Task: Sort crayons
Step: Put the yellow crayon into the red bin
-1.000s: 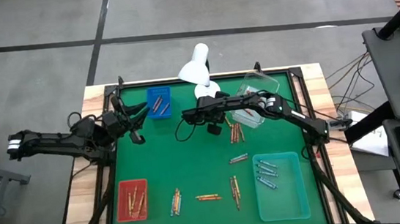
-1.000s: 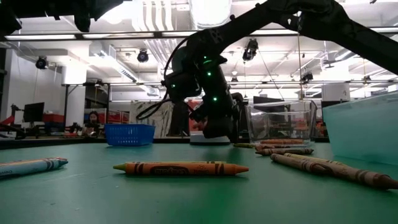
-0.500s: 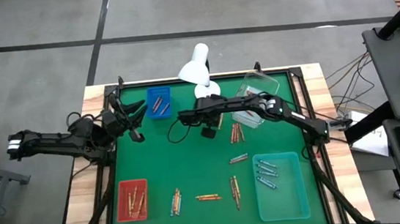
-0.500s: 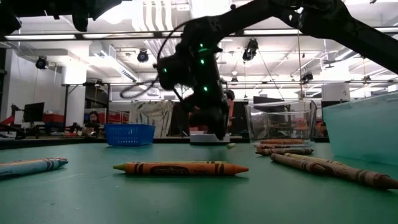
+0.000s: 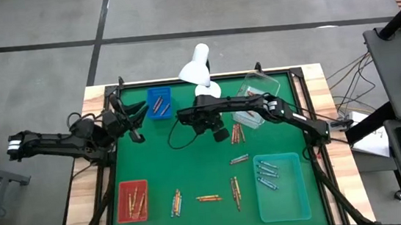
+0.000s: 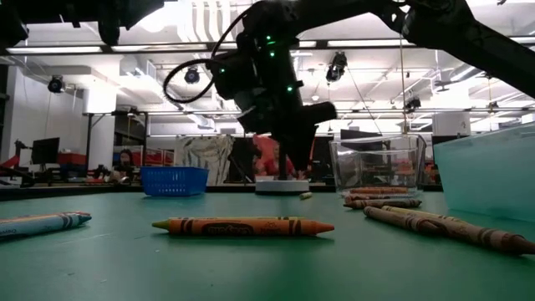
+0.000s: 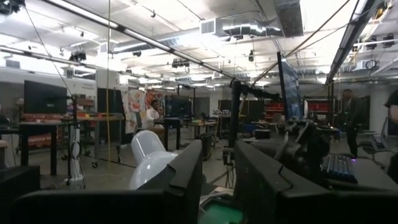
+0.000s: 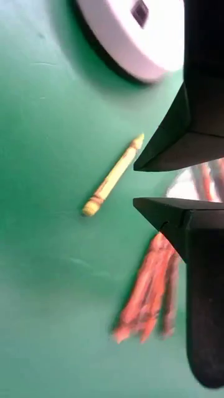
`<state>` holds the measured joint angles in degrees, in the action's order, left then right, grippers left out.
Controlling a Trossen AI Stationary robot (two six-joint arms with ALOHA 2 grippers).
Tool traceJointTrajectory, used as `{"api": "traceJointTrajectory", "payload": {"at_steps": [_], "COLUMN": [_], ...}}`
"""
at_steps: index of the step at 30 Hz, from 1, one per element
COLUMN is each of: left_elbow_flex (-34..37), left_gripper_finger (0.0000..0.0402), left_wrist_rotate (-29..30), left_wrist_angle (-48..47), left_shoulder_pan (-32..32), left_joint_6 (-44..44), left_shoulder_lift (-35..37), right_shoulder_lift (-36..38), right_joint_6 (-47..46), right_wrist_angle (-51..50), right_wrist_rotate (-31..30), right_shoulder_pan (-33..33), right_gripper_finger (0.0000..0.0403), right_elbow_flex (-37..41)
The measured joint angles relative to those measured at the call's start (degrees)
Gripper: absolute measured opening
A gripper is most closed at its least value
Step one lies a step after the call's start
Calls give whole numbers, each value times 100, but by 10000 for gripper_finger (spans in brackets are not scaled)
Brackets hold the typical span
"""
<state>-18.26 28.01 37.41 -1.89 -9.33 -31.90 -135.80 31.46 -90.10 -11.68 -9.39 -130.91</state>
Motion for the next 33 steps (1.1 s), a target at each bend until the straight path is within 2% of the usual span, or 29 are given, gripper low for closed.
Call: {"api": "traceJointTrajectory", "payload": {"at_steps": [3, 8, 14, 18, 27, 33], "left_elbow_flex": [0, 0, 0, 0, 1, 0], "left_gripper_finger": [76, 76, 76, 76, 76, 76], "left_wrist_rotate": [-2, -2, -4, -4, -9, -9], "left_wrist_angle": [-127, -198, -190, -192, -192, -190], "left_shoulder_pan": [0, 0, 0, 0, -4, -4], "left_joint_6": [86, 88, 88, 88, 136, 137], "left_shoulder_lift": [-25, -56, -35, -37, -45, -43], "right_shoulder_lift": [34, 13, -9, -9, 4, 4], "right_joint_6": [635, 672, 840, 1047, 1464, 1654], "right_wrist_angle": [12, 66, 318, 669, 1328, 1440], "right_wrist_rotate": [-198, -366, -436, -444, -505, -489], "right_shoulder_pan": [0, -13, -26, -50, -87, -89], "right_gripper_finger": [69, 99, 148, 161, 133, 91], "right_elbow_flex": [38, 112, 600, 965, 1409, 1416]}}
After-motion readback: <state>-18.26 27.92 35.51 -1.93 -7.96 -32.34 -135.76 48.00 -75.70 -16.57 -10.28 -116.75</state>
